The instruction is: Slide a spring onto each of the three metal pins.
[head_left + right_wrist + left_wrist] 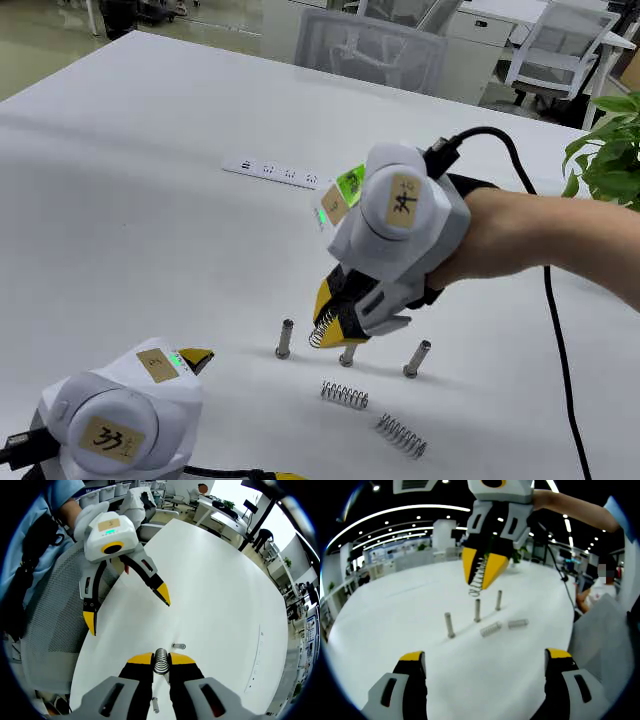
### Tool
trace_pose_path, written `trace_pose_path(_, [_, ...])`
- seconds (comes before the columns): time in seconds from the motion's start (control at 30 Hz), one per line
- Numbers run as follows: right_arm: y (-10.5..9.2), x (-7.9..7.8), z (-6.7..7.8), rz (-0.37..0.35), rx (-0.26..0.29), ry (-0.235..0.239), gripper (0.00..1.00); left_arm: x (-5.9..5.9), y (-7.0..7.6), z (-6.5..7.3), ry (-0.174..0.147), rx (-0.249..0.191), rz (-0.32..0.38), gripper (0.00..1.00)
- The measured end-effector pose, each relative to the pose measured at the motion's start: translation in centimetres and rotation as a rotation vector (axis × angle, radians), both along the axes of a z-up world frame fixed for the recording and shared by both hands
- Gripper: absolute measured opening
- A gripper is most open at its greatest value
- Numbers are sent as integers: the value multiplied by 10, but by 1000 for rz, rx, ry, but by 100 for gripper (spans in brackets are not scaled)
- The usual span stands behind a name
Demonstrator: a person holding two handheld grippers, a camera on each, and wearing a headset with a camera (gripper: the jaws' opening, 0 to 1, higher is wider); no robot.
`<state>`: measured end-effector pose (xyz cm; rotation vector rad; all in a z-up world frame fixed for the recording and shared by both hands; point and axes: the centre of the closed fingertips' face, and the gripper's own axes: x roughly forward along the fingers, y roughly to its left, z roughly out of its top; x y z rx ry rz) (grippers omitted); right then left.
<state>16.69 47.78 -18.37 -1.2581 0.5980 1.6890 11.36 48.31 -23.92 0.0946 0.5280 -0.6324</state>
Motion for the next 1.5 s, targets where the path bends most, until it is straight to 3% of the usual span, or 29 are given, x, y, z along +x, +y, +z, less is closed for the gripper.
trace_pose_path(0.2, [9, 18, -1, 25, -37, -24, 12, 0, 3, -3, 2, 21, -3, 100])
trace_pose_path(0.37, [14, 28, -9, 44, -84, -25, 12, 0, 3, -1, -18, 39, -5, 100])
trace_pose_path(0.6, [19, 28, -21, 83, -126, -29, 12, -4, 1, -5, -17, 79, -26, 100])
trace_pose_path(0.8, [21, 27, -26, 92, -138, -20, 12, -5, 2, -7, -10, 85, -25, 100])
trace_pose_path(1.13, [20, 29, -40, 115, -178, -16, 12, -2, 6, -6, -6, 69, 2, 100])
trace_pose_path(1.5, [22, 31, -45, 119, -188, -9, 13, -3, 8, -8, 12, 69, 1, 100])
